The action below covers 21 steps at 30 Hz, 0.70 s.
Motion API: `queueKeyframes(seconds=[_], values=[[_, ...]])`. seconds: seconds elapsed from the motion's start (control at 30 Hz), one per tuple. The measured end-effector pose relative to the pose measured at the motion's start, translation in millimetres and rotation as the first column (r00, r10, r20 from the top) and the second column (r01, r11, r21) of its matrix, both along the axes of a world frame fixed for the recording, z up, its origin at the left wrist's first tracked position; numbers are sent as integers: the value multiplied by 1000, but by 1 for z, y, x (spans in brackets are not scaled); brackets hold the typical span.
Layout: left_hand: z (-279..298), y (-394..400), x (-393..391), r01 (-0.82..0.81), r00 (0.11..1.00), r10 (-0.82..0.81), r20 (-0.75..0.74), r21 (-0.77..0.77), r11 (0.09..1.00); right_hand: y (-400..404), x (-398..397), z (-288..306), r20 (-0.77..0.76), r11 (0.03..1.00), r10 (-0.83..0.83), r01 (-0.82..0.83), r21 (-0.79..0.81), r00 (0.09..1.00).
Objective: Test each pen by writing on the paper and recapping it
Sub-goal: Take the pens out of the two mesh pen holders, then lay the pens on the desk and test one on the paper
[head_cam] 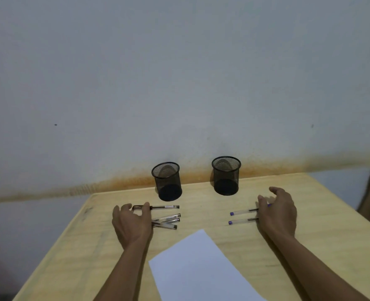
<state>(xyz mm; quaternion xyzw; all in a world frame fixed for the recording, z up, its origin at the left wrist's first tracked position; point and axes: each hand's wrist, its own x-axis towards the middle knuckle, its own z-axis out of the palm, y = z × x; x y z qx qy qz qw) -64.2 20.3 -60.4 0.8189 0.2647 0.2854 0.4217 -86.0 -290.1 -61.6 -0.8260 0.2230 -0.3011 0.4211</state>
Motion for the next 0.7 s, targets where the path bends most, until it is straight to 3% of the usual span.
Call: queueKeyframes(seconds=[0.13,0.57,0.7], values=[[-9,2,0,24,998,-16,-62,127,992,2,-1,-2,-68,999,-6,3,-52,998],[-4,6,-37,32,998,-23,-59,165,986,2,-25,-4,-79,979,3,-19,-201,997],[-5,18,-61,102,992,-86,-94,193,976,29,-43,12,49,968,109,-95,-231,993]])
